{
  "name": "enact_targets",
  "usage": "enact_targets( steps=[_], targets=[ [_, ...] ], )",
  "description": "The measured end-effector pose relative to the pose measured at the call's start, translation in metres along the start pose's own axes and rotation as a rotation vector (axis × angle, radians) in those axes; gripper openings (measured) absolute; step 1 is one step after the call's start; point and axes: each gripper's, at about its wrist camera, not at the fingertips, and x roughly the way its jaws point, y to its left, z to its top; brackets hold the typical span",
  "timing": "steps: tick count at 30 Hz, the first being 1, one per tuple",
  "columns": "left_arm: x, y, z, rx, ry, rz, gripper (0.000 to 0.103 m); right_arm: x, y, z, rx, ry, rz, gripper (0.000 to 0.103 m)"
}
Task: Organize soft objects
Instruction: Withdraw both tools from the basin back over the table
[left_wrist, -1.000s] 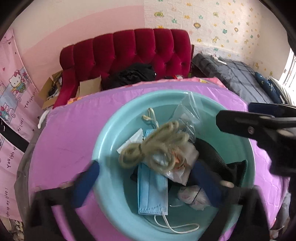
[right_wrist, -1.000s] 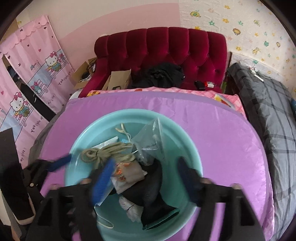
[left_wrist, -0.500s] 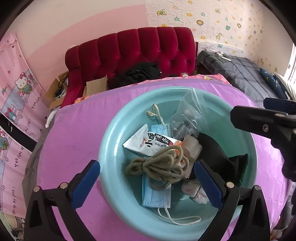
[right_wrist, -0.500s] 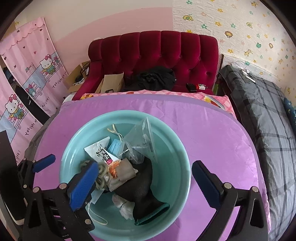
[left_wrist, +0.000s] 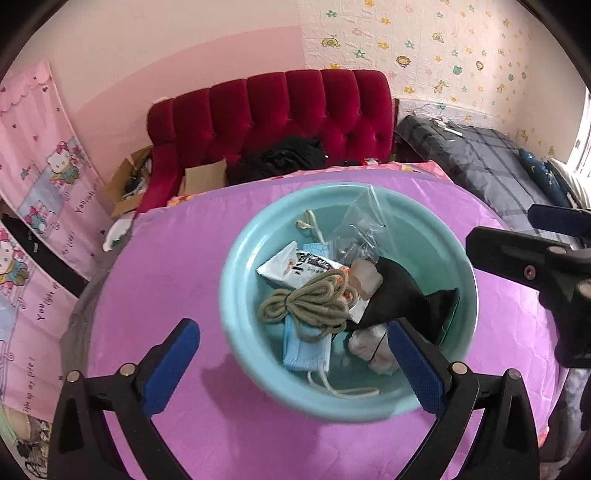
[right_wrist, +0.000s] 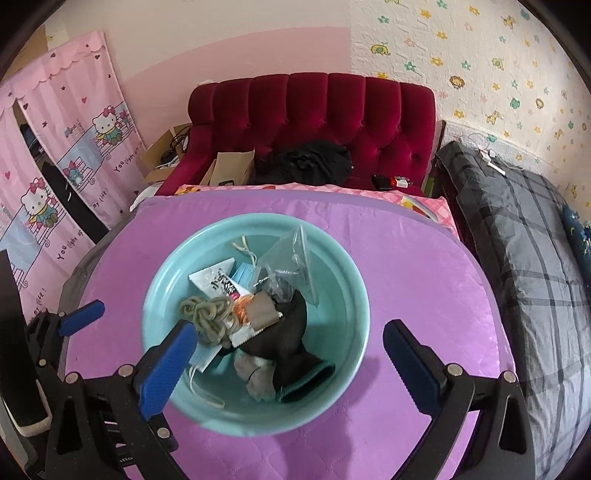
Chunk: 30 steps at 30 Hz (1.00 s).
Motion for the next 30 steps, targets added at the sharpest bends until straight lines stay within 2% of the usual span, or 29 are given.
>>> enact_targets(
  steps=[18, 30],
  targets=[
    [-0.080, -0.012, -0.042, -0.007, -0.069, 0.001, 0.103, -0.075, 0.017, -0.052, -0.060, -0.041, 0.014, 0.103],
    [-0.105, -0.017, -0.077, -0.043, -0.085, -0.030, 0.103, -0.099, 0.025, -0.098, -0.085, -0.049, 0.028, 0.103]
  ],
)
